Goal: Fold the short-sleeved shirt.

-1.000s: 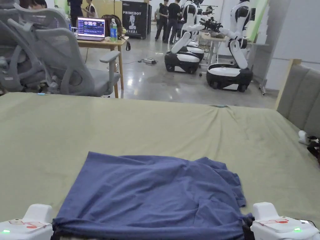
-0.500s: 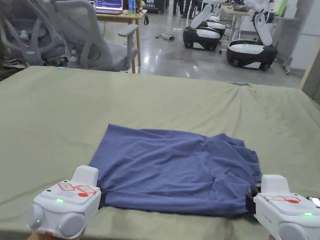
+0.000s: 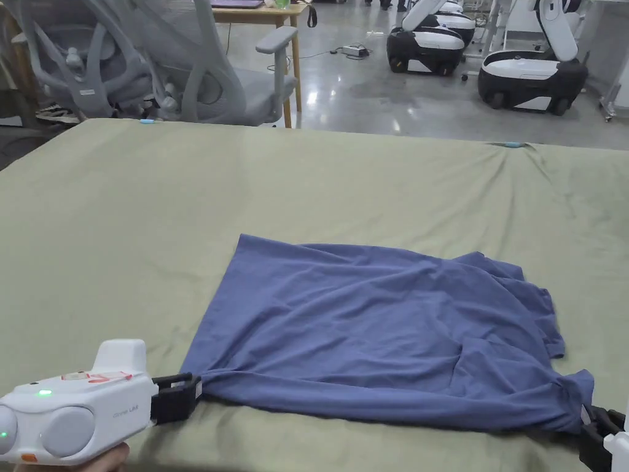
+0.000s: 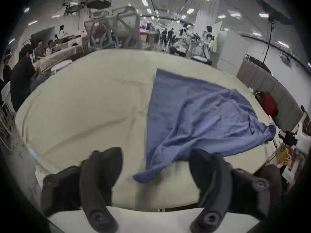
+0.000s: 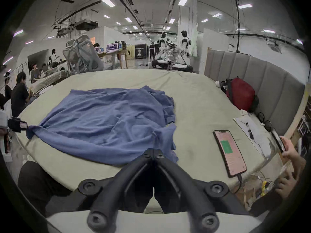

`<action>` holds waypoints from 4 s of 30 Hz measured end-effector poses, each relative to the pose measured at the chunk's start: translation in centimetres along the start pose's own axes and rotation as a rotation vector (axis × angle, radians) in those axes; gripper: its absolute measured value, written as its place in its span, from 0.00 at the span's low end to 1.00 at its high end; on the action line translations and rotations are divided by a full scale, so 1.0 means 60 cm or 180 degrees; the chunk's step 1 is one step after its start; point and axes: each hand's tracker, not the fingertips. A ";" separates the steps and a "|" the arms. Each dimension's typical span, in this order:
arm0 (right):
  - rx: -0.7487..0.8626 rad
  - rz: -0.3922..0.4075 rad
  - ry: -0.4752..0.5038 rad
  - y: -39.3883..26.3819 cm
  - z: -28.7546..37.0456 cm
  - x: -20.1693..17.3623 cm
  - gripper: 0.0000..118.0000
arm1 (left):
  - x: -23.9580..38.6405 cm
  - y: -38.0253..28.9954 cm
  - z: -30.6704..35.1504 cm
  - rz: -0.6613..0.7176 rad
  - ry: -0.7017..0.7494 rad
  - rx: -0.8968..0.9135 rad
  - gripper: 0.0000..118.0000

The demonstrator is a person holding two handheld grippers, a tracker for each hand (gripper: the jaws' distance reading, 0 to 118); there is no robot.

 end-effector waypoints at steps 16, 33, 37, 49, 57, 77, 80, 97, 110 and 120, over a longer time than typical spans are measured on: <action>-0.0062 -0.0101 0.0378 -0.002 -0.098 0.026 0.44 | 0.057 0.022 -0.003 -0.0347 0.0107 0.0085 0.00; -0.0042 -0.0406 0.0058 0.133 -0.232 0.047 0.04 | 0.055 0.236 -0.163 -0.0222 0.0036 -0.0361 0.00; -0.0311 -0.0374 0.0030 0.126 -0.286 0.041 0.05 | 0.044 0.239 -0.229 -0.0012 0.0163 -0.0662 0.02; 0.0554 0.0441 0.0264 0.127 -0.094 -0.084 0.45 | 0.216 0.110 -0.042 -0.1110 0.0222 0.1587 0.53; 0.0506 0.0212 0.0351 0.100 -0.079 -0.071 0.00 | 0.164 0.115 -0.056 -0.1007 0.0332 0.1033 0.00; 0.0002 -0.0175 -0.0048 0.080 -0.123 0.052 0.01 | 0.066 0.139 -0.198 -0.0399 0.0349 -0.0168 0.05; -0.0012 -0.0218 0.0021 0.071 -0.152 0.055 0.33 | 0.078 0.149 -0.168 -0.0428 0.0347 0.0053 0.05; -0.0282 -0.0089 0.0311 0.119 -0.159 0.047 0.05 | 0.082 0.161 -0.087 -0.0513 0.0160 0.0166 0.04; -0.0289 -0.0059 0.0103 0.056 -0.111 0.029 1.00 | 0.069 0.069 -0.054 -0.0160 0.0131 0.0402 0.79; 0.0665 -0.0064 0.0279 0.158 -0.073 -0.092 0.00 | 0.179 0.138 -0.041 -0.0450 0.0363 0.1196 0.09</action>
